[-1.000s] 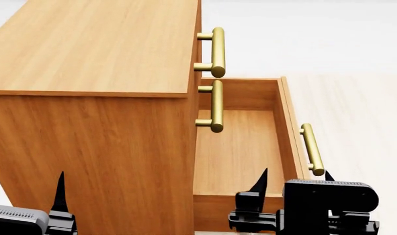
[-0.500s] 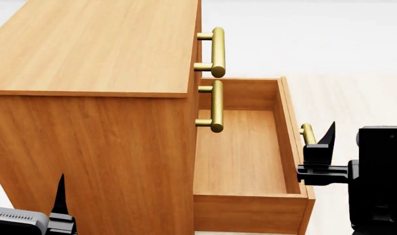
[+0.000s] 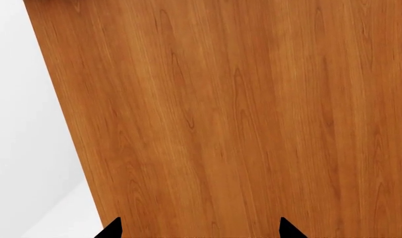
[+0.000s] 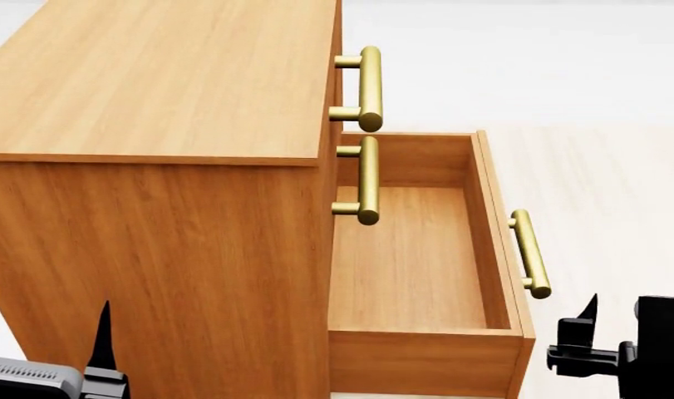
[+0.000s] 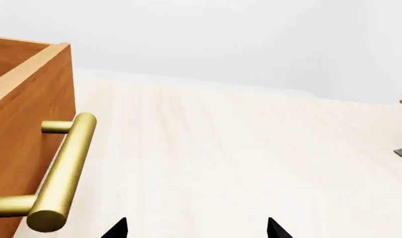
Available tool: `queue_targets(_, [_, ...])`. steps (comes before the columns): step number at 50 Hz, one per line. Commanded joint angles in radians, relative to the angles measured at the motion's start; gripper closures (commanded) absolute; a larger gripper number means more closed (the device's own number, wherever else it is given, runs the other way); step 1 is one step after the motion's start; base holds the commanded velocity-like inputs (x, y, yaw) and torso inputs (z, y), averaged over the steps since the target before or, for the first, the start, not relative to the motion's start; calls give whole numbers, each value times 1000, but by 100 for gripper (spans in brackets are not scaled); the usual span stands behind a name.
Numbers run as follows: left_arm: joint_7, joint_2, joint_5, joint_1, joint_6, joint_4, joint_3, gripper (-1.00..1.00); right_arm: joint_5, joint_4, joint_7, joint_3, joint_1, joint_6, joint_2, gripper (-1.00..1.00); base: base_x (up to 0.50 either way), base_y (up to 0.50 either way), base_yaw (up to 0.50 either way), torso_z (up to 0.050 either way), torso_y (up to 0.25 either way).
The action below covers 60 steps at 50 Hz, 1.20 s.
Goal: Close the bottom drawer of the cabinet.
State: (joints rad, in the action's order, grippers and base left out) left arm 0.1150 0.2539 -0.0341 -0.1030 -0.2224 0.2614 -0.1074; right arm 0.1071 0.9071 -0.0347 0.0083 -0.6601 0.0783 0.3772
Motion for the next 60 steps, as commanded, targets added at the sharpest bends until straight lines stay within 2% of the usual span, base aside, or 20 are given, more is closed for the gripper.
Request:
queue_targets(1, [4, 6, -6, 8, 7, 4, -3, -100, -27, 401, -75, 11, -50, 297, -57, -100, 0, 0, 0, 0, 0])
queue_targets(13, [11, 8, -9, 9, 5, 9, -9, -100, -71, 402, -85, 106, -12, 291, -108, -100, 0, 0, 0, 0, 0])
queue_targets(19, [14, 9, -9, 14, 10, 8, -15, -100, -99, 402, -111, 103, -17, 295, -128, -100, 0, 0, 0, 0, 0])
queue_targets(45, [24, 19, -18, 11, -1, 22, -24, -100, -139, 402, -145, -86, -39, 332, -206, -100, 0, 0, 0, 0, 0])
queue_targets(60, [29, 24, -25, 18, 7, 22, -27, -100, -121, 401, -148, -151, -48, 360, -238, -100, 0, 0, 0, 0, 0])
